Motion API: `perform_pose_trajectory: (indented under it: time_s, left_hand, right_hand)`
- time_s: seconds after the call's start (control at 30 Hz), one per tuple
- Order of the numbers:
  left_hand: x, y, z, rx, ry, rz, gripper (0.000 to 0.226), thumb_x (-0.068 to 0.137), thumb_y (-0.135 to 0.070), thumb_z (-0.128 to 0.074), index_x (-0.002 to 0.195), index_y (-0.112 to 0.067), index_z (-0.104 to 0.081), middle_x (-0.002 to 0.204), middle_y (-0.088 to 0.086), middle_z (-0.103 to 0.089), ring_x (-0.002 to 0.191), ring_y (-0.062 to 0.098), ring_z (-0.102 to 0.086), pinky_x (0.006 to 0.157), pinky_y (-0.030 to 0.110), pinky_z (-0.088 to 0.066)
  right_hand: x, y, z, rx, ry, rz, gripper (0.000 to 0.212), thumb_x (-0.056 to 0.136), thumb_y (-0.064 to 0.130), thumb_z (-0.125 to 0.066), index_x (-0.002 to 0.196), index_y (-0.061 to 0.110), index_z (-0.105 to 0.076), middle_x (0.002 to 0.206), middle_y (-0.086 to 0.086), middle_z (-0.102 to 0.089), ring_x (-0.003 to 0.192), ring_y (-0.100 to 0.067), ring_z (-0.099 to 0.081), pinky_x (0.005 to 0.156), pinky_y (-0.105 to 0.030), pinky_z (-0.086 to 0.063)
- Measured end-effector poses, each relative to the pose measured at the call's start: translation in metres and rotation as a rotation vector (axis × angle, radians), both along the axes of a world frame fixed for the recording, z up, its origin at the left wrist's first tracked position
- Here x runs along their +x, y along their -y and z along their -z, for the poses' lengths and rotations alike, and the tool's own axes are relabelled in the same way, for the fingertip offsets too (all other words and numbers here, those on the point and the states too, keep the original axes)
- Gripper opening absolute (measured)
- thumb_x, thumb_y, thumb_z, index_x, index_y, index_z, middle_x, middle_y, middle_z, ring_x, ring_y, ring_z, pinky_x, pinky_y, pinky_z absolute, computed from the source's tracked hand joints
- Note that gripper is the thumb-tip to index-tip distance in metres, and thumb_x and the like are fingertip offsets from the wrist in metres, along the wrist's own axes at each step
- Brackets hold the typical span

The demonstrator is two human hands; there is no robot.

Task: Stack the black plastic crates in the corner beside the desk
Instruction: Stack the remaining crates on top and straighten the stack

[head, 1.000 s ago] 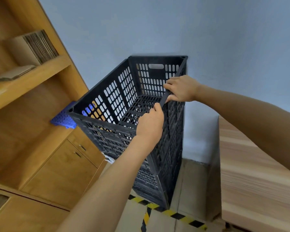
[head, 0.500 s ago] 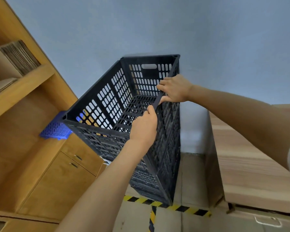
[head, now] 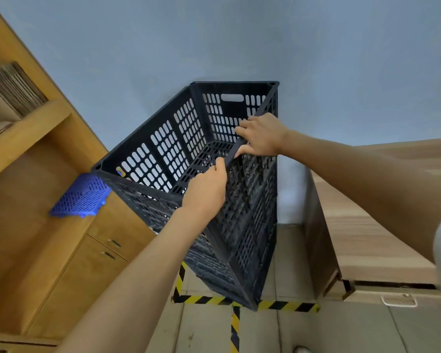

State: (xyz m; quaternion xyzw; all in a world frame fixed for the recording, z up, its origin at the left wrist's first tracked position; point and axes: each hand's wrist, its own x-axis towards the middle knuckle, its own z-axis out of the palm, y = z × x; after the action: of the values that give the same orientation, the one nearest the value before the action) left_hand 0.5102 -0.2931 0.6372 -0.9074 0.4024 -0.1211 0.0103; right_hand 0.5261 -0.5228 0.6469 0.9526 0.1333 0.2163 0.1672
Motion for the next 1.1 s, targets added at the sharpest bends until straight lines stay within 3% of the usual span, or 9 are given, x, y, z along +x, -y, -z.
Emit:
perform_pose_trajectory:
  time_s: [0.1,0.33,0.53,0.6,0.77,0.83,0.93,1.0,1.1]
  left_hand:
    - [0.005,-0.017,0.000,0.004,-0.014,0.071,0.037,0.097,-0.011,-0.048,0.130,-0.006,-0.034,0.086,0.009,-0.061,0.064,0.031,-0.061,0.053,0.042,-0.050]
    - [0.017,-0.068,-0.008,0.026,-0.088,0.203,0.040,0.098,-0.022,-0.047,0.133,-0.009,-0.032,0.088,0.004,-0.060,0.066,0.027,-0.060,0.061,0.046,-0.054]
    - [0.037,-0.120,-0.011,0.076,-0.076,0.265,0.036,0.099,-0.032,-0.045,0.130,-0.020,-0.031,0.095,-0.004,-0.063,0.074,0.018,-0.062,0.060,0.033,-0.050]
    - [0.042,-0.137,-0.011,0.076,-0.068,0.271,0.035,0.099,-0.035,-0.044,0.130,-0.023,-0.031,0.102,-0.005,-0.063,0.079,0.017,-0.063,0.061,0.033,-0.049]
    - [0.048,-0.170,-0.011,0.076,-0.111,0.236,0.037,0.099,-0.044,-0.039,0.131,-0.027,-0.031,0.113,-0.008,-0.060,0.086,0.012,-0.059,0.061,0.029,-0.044]
    - [0.044,-0.171,-0.015,0.061,-0.148,0.212,0.041,0.097,-0.055,-0.032,0.128,-0.029,-0.034,0.104,-0.014,-0.057,0.082,0.008,-0.056,0.061,0.030,-0.043]
    - [0.034,-0.167,-0.020,0.030,-0.201,0.132,0.047,0.094,-0.064,-0.020,0.123,-0.032,-0.038,0.089,-0.015,-0.057,0.076,0.008,-0.057,0.061,0.030,-0.040]
    - [0.030,-0.168,-0.021,-0.014,-0.246,0.091,0.049,0.095,-0.064,-0.017,0.125,-0.033,-0.040,0.093,-0.014,-0.060,0.081,0.009,-0.058,0.068,0.033,-0.040]
    - [0.031,-0.167,-0.022,-0.083,-0.291,0.076,0.044,0.096,-0.063,-0.016,0.113,-0.038,-0.048,0.097,-0.017,-0.061,0.090,0.008,-0.057,0.077,0.037,-0.045]
  right_hand:
    - [-0.009,-0.016,-0.001,-0.014,0.003,0.034,0.101,0.075,0.081,0.011,0.090,0.009,-0.058,0.084,-0.007,-0.063,0.070,-0.028,-0.063,0.049,-0.030,-0.034]
    - [-0.028,-0.068,-0.010,-0.075,-0.026,0.162,0.096,0.074,0.079,0.005,0.086,0.008,-0.059,0.078,-0.005,-0.061,0.057,-0.022,-0.054,0.050,-0.030,-0.034]
    - [-0.041,-0.127,-0.016,-0.137,-0.077,0.300,0.080,0.084,0.078,-0.011,0.064,0.013,-0.053,0.058,0.001,-0.046,0.046,-0.014,-0.040,0.047,-0.026,-0.029]
    - [-0.044,-0.147,-0.019,-0.163,-0.107,0.311,0.078,0.086,0.077,-0.011,0.059,0.014,-0.049,0.058,0.002,-0.048,0.047,-0.012,-0.043,0.048,-0.025,-0.035]
    - [-0.042,-0.186,-0.018,-0.181,-0.176,0.382,0.088,0.087,0.074,-0.011,0.069,0.006,-0.063,0.073,-0.006,-0.067,0.063,-0.023,-0.060,0.069,-0.034,-0.055]
    - [-0.043,-0.190,-0.018,-0.180,-0.198,0.433,0.087,0.087,0.075,-0.012,0.066,0.007,-0.062,0.070,-0.006,-0.066,0.063,-0.024,-0.060,0.069,-0.035,-0.054]
    - [-0.051,-0.183,-0.017,-0.166,-0.215,0.451,0.083,0.082,0.080,-0.012,0.063,0.014,-0.057,0.056,0.002,-0.051,0.049,-0.015,-0.041,0.058,-0.030,-0.040]
    - [-0.056,-0.173,-0.018,-0.153,-0.239,0.410,0.084,0.081,0.081,-0.011,0.082,0.015,-0.062,0.062,0.003,-0.054,0.052,-0.014,-0.046,0.069,-0.034,-0.042]
    - [-0.058,-0.146,-0.026,-0.138,-0.305,0.296,0.099,0.077,0.080,0.002,0.125,0.013,-0.053,0.096,-0.004,-0.069,0.091,-0.025,-0.065,0.107,-0.051,-0.030]
